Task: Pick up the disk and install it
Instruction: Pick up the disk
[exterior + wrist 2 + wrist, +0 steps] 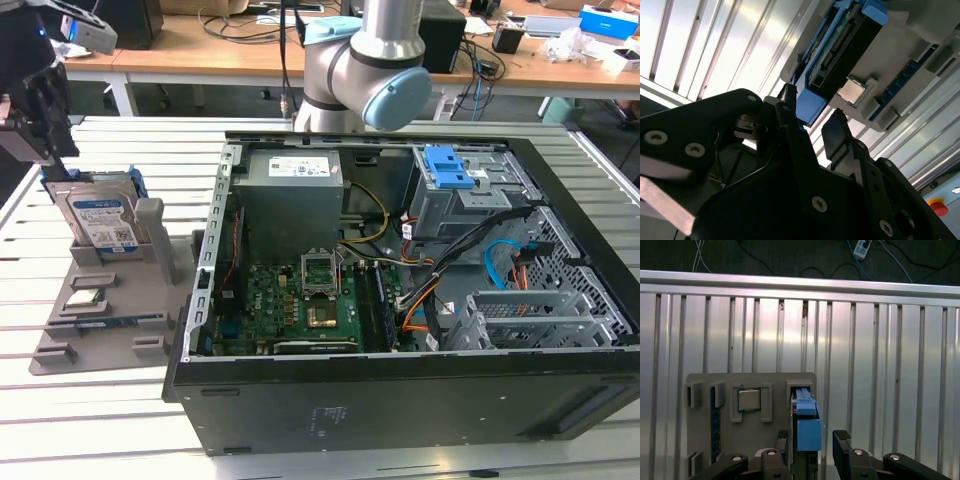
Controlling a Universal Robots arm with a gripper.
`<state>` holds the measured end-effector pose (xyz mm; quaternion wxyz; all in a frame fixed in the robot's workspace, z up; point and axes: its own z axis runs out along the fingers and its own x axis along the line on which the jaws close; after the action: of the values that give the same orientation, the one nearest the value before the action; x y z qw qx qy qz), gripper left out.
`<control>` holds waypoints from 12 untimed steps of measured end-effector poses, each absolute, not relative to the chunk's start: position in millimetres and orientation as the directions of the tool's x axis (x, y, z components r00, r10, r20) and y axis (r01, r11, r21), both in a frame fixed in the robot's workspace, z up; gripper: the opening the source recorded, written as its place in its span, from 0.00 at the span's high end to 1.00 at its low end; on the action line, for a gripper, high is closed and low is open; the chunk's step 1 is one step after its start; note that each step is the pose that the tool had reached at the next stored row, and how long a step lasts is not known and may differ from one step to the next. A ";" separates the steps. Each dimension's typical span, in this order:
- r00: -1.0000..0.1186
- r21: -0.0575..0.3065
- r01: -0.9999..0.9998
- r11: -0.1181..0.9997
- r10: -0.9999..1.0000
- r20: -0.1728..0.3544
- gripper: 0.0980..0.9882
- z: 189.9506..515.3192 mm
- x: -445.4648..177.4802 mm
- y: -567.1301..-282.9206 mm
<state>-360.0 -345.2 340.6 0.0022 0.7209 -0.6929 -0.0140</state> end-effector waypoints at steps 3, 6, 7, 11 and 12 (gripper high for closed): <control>0.039 0.023 -0.999 -0.040 -0.999 -0.016 0.57 330.3 -356.9 -345.6; 0.039 0.023 -0.999 -0.040 -0.999 -0.014 0.57 323.3 -352.4 -345.6; 0.039 0.023 -0.999 -0.040 -0.999 -0.014 0.57 321.4 -351.7 -345.6; 0.039 0.023 -0.999 -0.040 -0.999 -0.014 0.57 309.7 -348.7 -345.6; 0.039 0.023 -0.999 -0.040 -0.999 -0.014 0.57 306.5 -348.2 -345.6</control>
<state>-348.2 -345.6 306.5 0.0032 0.7209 -0.6929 -0.0129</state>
